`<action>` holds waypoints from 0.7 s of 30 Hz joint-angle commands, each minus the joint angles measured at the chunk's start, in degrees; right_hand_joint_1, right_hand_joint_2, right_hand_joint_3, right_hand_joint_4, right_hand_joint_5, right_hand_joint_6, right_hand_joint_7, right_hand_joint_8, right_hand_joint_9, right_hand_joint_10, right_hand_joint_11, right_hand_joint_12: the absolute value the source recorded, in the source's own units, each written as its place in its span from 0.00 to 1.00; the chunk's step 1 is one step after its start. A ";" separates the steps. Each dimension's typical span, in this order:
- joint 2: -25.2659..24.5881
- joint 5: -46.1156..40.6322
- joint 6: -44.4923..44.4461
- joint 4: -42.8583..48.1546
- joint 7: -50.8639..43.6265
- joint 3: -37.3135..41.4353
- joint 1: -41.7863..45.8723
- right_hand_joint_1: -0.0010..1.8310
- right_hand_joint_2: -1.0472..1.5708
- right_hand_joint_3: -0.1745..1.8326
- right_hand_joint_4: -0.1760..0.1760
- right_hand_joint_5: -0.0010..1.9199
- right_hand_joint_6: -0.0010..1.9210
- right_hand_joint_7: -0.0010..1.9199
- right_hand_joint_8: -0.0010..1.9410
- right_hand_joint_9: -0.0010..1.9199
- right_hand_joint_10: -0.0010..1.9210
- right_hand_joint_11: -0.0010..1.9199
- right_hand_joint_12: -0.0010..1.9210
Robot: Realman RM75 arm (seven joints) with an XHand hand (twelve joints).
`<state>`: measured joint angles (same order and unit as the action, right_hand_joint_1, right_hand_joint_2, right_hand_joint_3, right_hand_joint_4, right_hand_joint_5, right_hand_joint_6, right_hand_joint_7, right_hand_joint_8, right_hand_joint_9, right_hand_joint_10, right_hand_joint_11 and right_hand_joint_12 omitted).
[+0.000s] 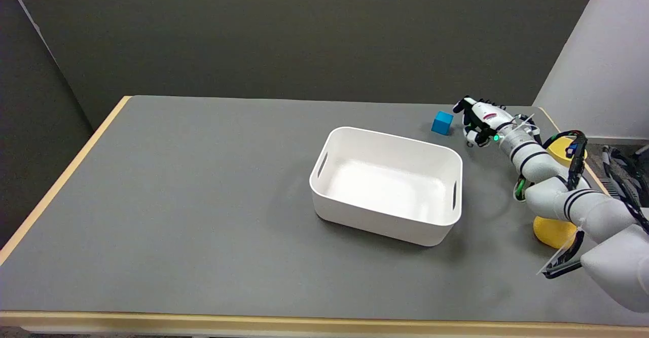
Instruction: Pick up the cube.
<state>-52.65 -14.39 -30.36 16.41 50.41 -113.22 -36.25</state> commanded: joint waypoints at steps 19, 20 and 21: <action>-1.18 -1.05 1.97 -0.16 3.57 -2.69 -1.77 0.36 0.63 0.58 0.50 0.03 0.13 0.04 0.11 0.03 0.33 0.02 0.57; -1.28 -1.05 2.16 -0.19 3.57 -2.86 -1.87 0.36 0.63 0.58 0.50 0.03 0.13 0.04 0.11 0.03 0.33 0.02 0.57; -1.48 -1.05 2.34 -0.19 3.57 -3.04 -2.13 0.36 0.63 0.57 0.50 0.03 0.13 0.04 0.11 0.02 0.33 0.02 0.57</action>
<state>-53.09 -15.44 -29.71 16.72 52.70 -114.05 -36.39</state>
